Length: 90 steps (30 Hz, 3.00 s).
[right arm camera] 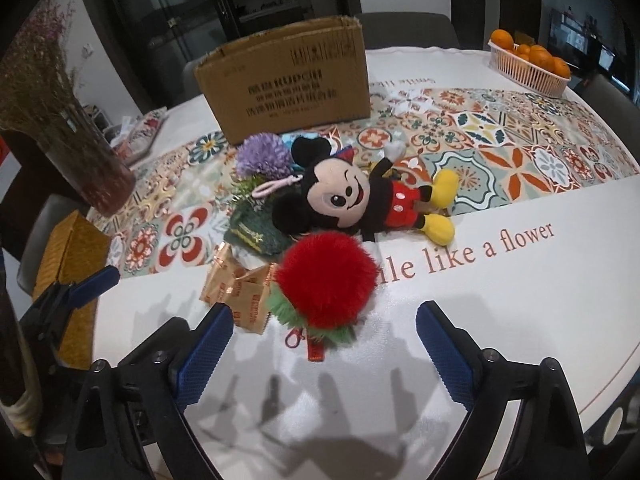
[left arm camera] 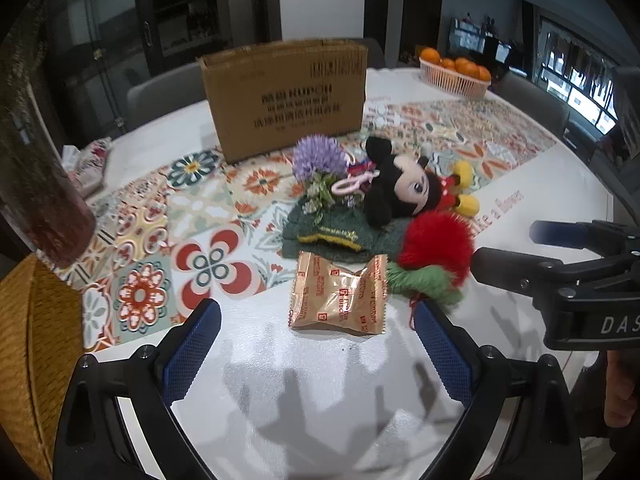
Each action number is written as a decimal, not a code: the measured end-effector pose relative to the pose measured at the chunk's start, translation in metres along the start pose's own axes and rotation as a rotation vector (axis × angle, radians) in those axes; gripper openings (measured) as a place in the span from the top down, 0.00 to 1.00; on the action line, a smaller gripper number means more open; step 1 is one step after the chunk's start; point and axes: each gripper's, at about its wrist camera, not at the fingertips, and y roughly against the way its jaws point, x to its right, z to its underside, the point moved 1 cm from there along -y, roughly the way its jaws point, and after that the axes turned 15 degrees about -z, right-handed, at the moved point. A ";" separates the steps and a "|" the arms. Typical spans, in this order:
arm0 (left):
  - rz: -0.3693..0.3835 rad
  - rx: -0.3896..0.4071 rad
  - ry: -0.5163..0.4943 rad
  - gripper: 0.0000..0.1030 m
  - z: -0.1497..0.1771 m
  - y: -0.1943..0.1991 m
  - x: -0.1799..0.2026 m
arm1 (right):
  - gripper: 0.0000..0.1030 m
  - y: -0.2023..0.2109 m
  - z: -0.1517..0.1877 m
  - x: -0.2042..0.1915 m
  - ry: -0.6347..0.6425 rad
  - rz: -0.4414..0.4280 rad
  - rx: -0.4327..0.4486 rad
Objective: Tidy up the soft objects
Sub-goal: 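Grasp the gold biscuit packet with the left tool while the right tool grasps the red pompom, then lift the biscuit packet and red pompom and carry both over the cardboard box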
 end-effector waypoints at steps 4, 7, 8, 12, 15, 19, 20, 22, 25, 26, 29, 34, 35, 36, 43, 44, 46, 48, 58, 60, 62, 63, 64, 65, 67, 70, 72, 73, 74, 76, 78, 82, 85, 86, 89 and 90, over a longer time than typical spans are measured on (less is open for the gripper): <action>0.034 -0.040 -0.018 0.06 -0.002 -0.022 0.003 | 0.11 -0.016 -0.006 0.004 0.005 -0.005 -0.023; 0.050 -0.075 -0.014 0.06 -0.004 -0.038 0.004 | 0.12 -0.029 -0.011 0.010 -0.003 -0.018 -0.050; 0.059 -0.087 -0.008 0.06 -0.005 -0.043 0.005 | 0.13 -0.033 -0.013 0.012 -0.003 -0.020 -0.061; 0.071 -0.123 -0.005 0.08 -0.006 -0.061 0.009 | 0.16 -0.048 -0.017 0.018 -0.008 -0.023 -0.101; 0.076 -0.136 -0.011 0.08 -0.008 -0.072 0.012 | 0.18 -0.054 -0.019 0.022 0.000 -0.019 -0.117; 0.080 -0.162 -0.017 0.13 -0.009 -0.086 0.015 | 0.22 -0.064 -0.021 0.026 0.002 -0.025 -0.143; 0.084 -0.168 -0.014 0.14 -0.009 -0.088 0.015 | 0.24 -0.066 -0.022 0.027 0.004 -0.027 -0.148; 0.093 -0.179 -0.006 0.14 -0.008 -0.093 0.016 | 0.26 -0.069 -0.022 0.029 0.003 -0.033 -0.156; 0.101 -0.191 0.003 0.26 -0.008 -0.095 0.018 | 0.33 -0.073 -0.023 0.032 -0.008 -0.047 -0.166; 0.103 -0.195 0.003 0.33 -0.008 -0.096 0.018 | 0.37 -0.074 -0.023 0.033 -0.011 -0.053 -0.169; 0.113 -0.202 0.021 0.42 -0.007 -0.096 0.020 | 0.45 -0.076 -0.023 0.034 -0.016 -0.081 -0.177; 0.108 -0.220 0.073 0.57 -0.005 -0.091 0.017 | 0.55 -0.077 -0.023 0.031 -0.013 -0.112 -0.181; 0.107 -0.219 0.083 0.58 -0.005 -0.089 0.016 | 0.57 -0.076 -0.023 0.030 -0.011 -0.115 -0.181; 0.105 -0.219 0.093 0.58 -0.004 -0.087 0.015 | 0.57 -0.076 -0.023 0.030 -0.009 -0.117 -0.180; 0.067 -0.198 0.133 0.59 -0.007 -0.066 0.011 | 0.61 -0.064 -0.024 0.026 0.012 -0.137 -0.168; 0.060 -0.193 0.140 0.59 -0.008 -0.062 0.010 | 0.61 -0.062 -0.024 0.025 0.015 -0.139 -0.166; 0.049 -0.179 0.148 0.59 -0.011 -0.055 0.008 | 0.61 -0.057 -0.025 0.024 0.018 -0.150 -0.160; 0.046 -0.166 0.158 0.59 -0.014 -0.048 0.006 | 0.62 -0.052 -0.026 0.021 0.026 -0.158 -0.150; 0.000 -0.062 0.190 0.59 -0.039 -0.011 -0.002 | 0.62 -0.019 -0.045 0.004 0.090 -0.179 -0.071; -0.015 -0.040 0.194 0.59 -0.046 -0.005 -0.005 | 0.62 -0.011 -0.051 0.001 0.104 -0.185 -0.048; -0.023 -0.017 0.201 0.59 -0.055 0.002 -0.007 | 0.62 -0.005 -0.056 -0.001 0.117 -0.187 -0.027; -0.029 -0.005 0.205 0.59 -0.059 0.005 -0.008 | 0.62 -0.002 -0.059 -0.003 0.123 -0.190 -0.016; -0.037 0.007 0.209 0.59 -0.063 0.008 -0.009 | 0.62 0.002 -0.063 -0.004 0.128 -0.194 -0.003; -0.041 0.019 0.211 0.59 -0.067 0.011 -0.010 | 0.62 0.005 -0.066 -0.005 0.132 -0.197 0.009; -0.050 0.049 0.218 0.59 -0.075 0.018 -0.013 | 0.62 0.009 -0.074 -0.006 0.142 -0.201 0.032; -0.060 0.094 0.224 0.59 -0.088 0.024 -0.015 | 0.62 0.016 -0.086 -0.008 0.159 -0.207 0.068; -0.071 0.112 0.230 0.59 -0.095 0.026 -0.018 | 0.62 0.020 -0.093 -0.010 0.168 -0.209 0.088; -0.074 0.120 0.233 0.59 -0.099 0.027 -0.019 | 0.62 0.022 -0.098 -0.011 0.174 -0.212 0.102; -0.078 0.130 0.236 0.59 -0.103 0.028 -0.020 | 0.62 0.024 -0.102 -0.011 0.179 -0.214 0.111; -0.088 0.148 0.236 0.59 -0.111 0.029 -0.021 | 0.62 0.027 -0.110 -0.013 0.189 -0.219 0.133; -0.101 0.165 0.238 0.59 -0.119 0.030 -0.022 | 0.62 0.030 -0.117 -0.013 0.196 -0.223 0.152; -0.117 0.193 0.248 0.59 -0.136 0.030 -0.025 | 0.62 0.034 -0.136 -0.014 0.208 -0.234 0.194; -0.130 0.205 0.254 0.59 -0.147 0.029 -0.027 | 0.62 0.034 -0.148 -0.014 0.218 -0.237 0.218; -0.136 0.211 0.256 0.59 -0.152 0.028 -0.028 | 0.62 0.035 -0.153 -0.015 0.222 -0.237 0.226; -0.148 0.220 0.259 0.59 -0.164 0.025 -0.029 | 0.62 0.036 -0.167 -0.014 0.228 -0.241 0.247; -0.150 0.222 0.260 0.59 -0.167 0.024 -0.030 | 0.62 0.036 -0.170 -0.014 0.231 -0.242 0.252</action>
